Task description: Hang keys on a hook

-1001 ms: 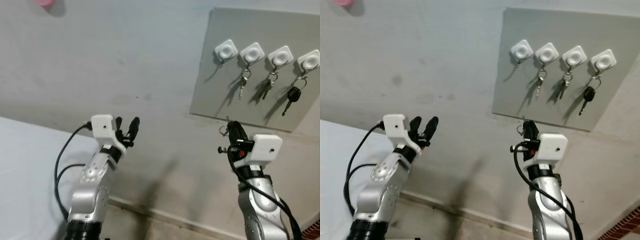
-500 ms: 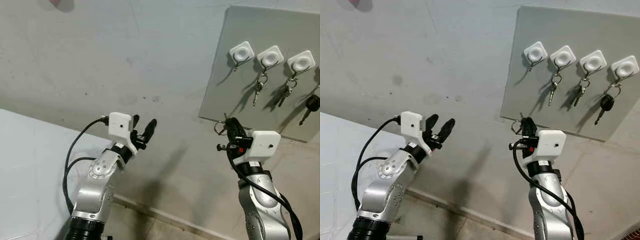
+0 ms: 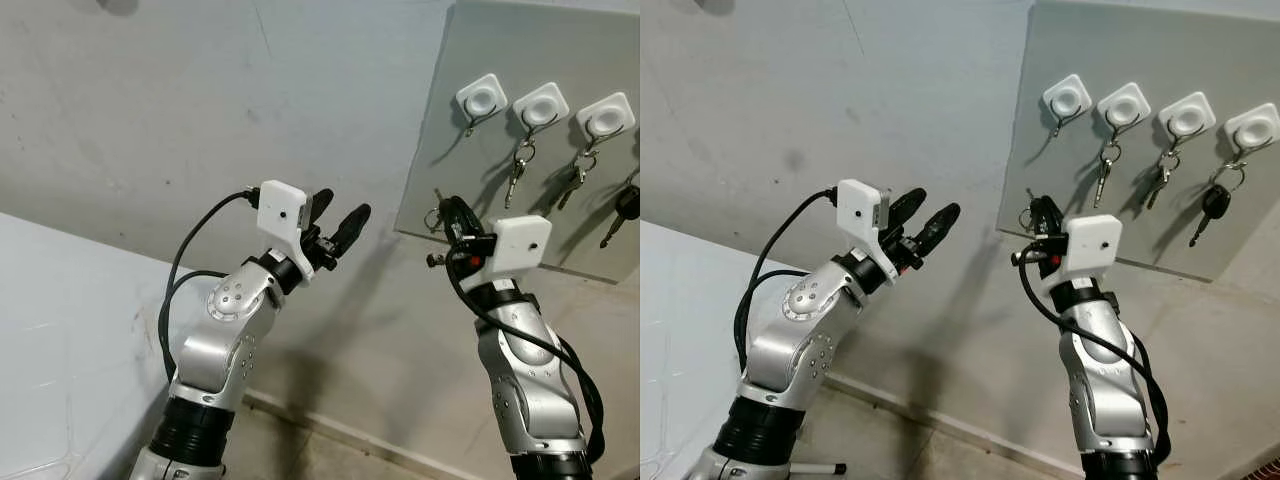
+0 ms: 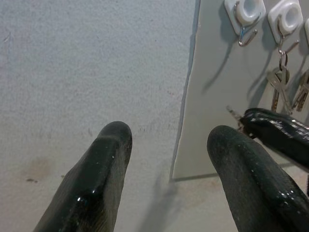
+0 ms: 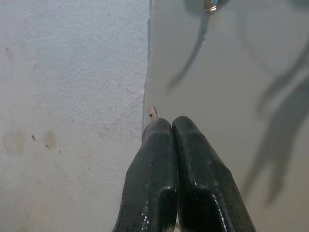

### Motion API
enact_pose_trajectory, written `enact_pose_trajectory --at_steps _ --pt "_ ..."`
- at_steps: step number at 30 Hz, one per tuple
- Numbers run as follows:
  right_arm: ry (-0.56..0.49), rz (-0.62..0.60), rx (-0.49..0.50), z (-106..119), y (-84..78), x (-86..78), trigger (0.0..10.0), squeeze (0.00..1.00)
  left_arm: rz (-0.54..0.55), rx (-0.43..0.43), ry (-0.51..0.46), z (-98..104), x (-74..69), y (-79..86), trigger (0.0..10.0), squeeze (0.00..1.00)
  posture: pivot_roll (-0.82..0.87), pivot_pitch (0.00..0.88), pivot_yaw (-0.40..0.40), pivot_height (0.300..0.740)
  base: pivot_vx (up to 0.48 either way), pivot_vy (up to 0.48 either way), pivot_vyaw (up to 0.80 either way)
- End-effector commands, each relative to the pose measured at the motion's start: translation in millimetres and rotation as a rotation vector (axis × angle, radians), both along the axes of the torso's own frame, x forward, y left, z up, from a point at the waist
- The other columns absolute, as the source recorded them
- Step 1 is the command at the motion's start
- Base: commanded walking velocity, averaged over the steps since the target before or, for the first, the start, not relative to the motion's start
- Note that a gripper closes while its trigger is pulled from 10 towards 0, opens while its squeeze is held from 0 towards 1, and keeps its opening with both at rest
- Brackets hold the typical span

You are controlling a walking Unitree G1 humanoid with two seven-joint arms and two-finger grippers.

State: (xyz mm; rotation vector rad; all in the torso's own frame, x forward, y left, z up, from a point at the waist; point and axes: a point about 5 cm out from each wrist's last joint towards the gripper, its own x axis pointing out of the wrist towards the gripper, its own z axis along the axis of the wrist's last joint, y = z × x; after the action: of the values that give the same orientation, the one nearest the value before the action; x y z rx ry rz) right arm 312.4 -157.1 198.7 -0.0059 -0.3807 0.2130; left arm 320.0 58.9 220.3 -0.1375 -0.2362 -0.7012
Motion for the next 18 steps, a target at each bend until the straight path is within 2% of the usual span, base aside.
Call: enact_pose_trajectory --at_steps 1,9,18 --pt "-0.031 0.018 0.004 9 1.8 4.9 10.0 0.0 -0.017 -0.015 -0.026 11 -0.9 -1.9 10.0 0.0 -0.01 0.059 -0.001 0.74 0.0 0.0 0.0" --pt "-0.09 0.038 0.035 26 2.2 13.9 10.0 0.0 -0.046 -0.026 -0.03 17 -6.2 -7.2 10.0 0.0 -0.01 0.062 -0.004 0.74 0.0 0.0 0.0" --pt "-0.161 0.06 0.108 41 -3.2 14.0 10.0 0.0 -0.081 -0.039 -0.04 22 -11.9 -14.1 10.0 0.0 -0.01 0.055 -0.002 0.74 0.0 0.0 0.0"
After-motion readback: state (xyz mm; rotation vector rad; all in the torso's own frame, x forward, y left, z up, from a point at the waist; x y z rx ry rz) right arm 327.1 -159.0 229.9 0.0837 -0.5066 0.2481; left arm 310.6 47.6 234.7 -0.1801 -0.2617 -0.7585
